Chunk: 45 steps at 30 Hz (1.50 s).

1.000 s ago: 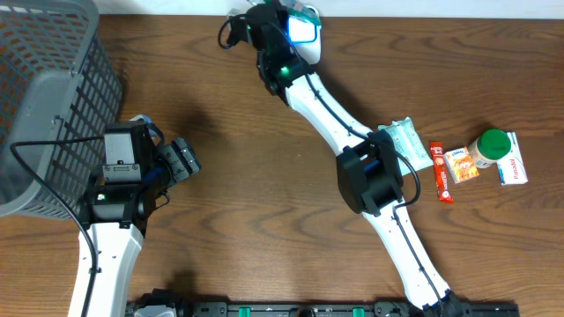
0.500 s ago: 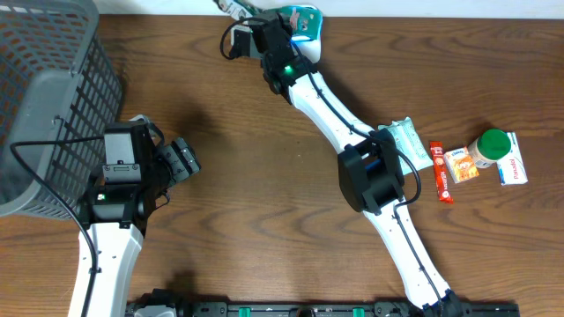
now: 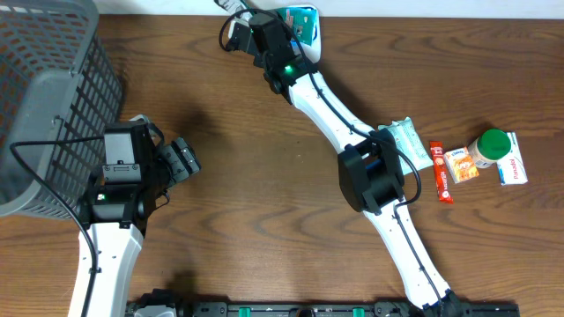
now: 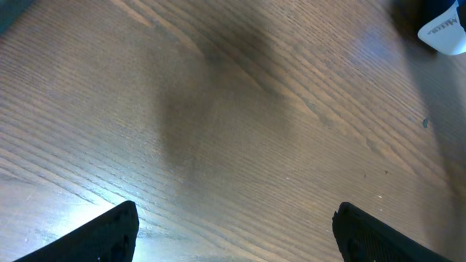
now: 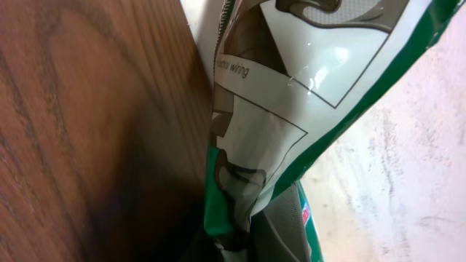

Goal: Scan the item barcode
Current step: 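Carry the glove pack right and lower it beside the wipes packet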

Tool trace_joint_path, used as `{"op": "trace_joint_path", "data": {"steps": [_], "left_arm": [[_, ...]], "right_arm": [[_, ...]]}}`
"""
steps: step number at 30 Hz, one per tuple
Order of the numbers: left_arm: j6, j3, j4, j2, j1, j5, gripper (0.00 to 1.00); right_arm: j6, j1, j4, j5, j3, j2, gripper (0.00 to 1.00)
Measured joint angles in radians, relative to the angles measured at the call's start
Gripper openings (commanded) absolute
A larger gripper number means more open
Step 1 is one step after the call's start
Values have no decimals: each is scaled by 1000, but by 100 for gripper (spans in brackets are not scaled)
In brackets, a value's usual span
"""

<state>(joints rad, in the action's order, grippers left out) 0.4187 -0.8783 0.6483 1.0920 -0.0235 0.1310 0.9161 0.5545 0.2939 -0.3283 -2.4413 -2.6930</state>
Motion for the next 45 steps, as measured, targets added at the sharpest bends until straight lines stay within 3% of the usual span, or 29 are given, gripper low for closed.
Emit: {"op": "trace_joint_path", "data": {"steps": [16,23,36,39,45], "left_arm": [[0,0,0,0,0,0,87],[0,0,0,0,0,0,87],[0,0,1,0,0,0,87],[0,0,-1,0,0,0,87],[0,0,0,0,0,0,87]], "right_arm": [[-241,-11,-90,14,0,0,1],[-361,-16,-28,21,1,44,1],[-718,-48,912,38,-20,687,1],[-774,-85,1083,59,-24,744,1],[-882,-162,1246,126,0,718,1]]}}
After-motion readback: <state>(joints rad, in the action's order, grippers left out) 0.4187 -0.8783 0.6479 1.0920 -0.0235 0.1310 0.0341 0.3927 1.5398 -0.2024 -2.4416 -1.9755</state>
